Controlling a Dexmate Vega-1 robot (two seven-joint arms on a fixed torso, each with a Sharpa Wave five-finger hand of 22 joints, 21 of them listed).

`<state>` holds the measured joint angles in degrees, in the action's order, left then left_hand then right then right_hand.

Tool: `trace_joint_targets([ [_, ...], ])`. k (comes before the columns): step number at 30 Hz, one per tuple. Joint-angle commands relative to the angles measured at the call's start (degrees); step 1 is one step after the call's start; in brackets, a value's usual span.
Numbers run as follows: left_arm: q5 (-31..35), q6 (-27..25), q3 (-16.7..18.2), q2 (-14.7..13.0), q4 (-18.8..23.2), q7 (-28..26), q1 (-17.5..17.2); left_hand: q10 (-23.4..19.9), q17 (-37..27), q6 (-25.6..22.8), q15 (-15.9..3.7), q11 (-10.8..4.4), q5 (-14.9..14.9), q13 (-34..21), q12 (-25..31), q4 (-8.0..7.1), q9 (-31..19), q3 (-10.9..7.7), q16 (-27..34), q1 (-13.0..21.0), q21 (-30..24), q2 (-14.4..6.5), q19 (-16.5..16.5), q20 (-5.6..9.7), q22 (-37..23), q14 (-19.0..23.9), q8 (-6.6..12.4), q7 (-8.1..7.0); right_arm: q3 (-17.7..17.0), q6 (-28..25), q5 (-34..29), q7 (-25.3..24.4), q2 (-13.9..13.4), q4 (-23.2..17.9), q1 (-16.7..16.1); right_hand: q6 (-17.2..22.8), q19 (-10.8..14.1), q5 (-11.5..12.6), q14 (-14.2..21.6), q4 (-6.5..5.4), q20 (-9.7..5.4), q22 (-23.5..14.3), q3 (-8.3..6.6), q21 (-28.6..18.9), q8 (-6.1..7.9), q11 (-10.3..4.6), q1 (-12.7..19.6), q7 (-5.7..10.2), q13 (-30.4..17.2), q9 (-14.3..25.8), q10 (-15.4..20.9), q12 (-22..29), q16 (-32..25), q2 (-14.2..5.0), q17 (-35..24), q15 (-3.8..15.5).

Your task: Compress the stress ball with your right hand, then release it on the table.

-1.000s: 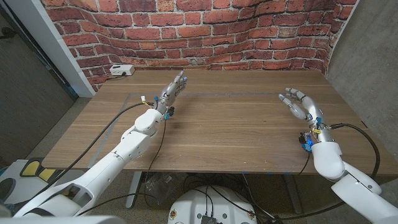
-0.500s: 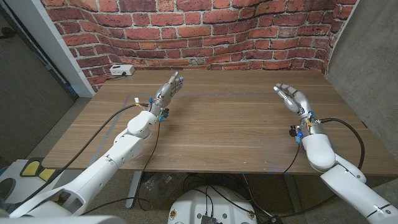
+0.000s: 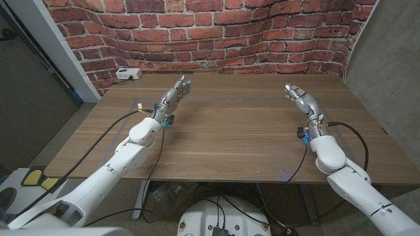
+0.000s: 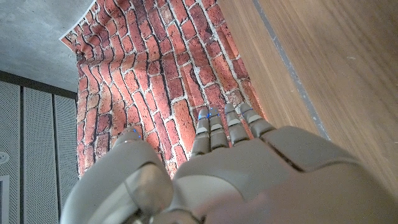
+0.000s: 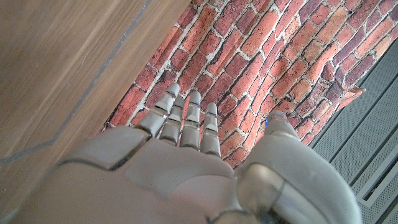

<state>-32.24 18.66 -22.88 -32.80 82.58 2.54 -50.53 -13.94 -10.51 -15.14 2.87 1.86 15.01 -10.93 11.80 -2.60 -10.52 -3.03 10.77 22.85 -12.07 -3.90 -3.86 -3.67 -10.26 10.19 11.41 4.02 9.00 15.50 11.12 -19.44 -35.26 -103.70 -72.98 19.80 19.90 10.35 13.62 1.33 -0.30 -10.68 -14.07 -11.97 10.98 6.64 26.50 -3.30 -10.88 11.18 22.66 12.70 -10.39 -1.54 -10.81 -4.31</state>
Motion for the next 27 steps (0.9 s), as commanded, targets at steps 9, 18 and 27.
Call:
trace_joint_targets([
  [9, -2.11, 2.22, 1.39, -0.94, -1.36, 2.85, -1.04, 0.73, -0.12, 1.45, 0.24, 1.18, -0.22, -0.20, -0.56, -0.09, -0.20, 0.53, -0.30, 0.30, 0.25, 0.07, -0.03, 1.66, -0.27, -1.04, -0.65, 0.66, 4.61, 5.45, 11.86, 7.10, 1.54, 7.01, 6.02, -1.02, -0.25, -0.30, -0.51, -0.77, -0.41, -0.13, 1.09, -0.09, -0.27, 0.34, -2.27, -0.96, -0.21, 0.11, -0.79, -0.20, -0.01, 0.43, -0.15, -0.15],
  [18, -2.64, 1.95, 1.12, -0.33, -2.17, 3.58, -0.24, 1.15, -0.11, 2.46, 0.29, 1.25, -0.24, -0.20, -0.64, -0.06, -0.20, 0.61, -0.37, 0.39, 0.25, 0.03, 0.02, 1.92, -0.25, -1.56, -0.85, 0.75, 6.10, 6.36, 17.82, 11.67, 2.36, 10.65, 8.22, -3.69, -0.74, -0.02, -1.47, -2.25, -0.50, -0.10, 3.24, 0.03, -0.80, 1.01, -6.33, -1.83, -0.15, -0.01, -3.00, -0.95, 0.02, 1.91, -0.22, -0.56],
  [27, -2.96, 1.87, 1.63, -0.56, -1.61, 3.07, -0.74, 1.62, -0.11, 2.97, 0.37, 1.15, -0.25, -0.20, -0.74, -0.05, -0.20, 0.68, -0.40, 0.43, 0.31, 0.03, 0.22, 1.77, -0.24, -1.91, -0.90, 0.57, 7.28, 6.95, 19.03, 12.18, 2.94, 12.68, 9.50, -4.64, -1.06, 0.19, -2.27, -2.82, -0.55, -0.06, 4.05, 0.13, -0.77, 1.30, -7.89, -2.35, -0.12, -0.06, -3.64, -1.07, 0.13, 2.36, -0.22, -0.81],
])
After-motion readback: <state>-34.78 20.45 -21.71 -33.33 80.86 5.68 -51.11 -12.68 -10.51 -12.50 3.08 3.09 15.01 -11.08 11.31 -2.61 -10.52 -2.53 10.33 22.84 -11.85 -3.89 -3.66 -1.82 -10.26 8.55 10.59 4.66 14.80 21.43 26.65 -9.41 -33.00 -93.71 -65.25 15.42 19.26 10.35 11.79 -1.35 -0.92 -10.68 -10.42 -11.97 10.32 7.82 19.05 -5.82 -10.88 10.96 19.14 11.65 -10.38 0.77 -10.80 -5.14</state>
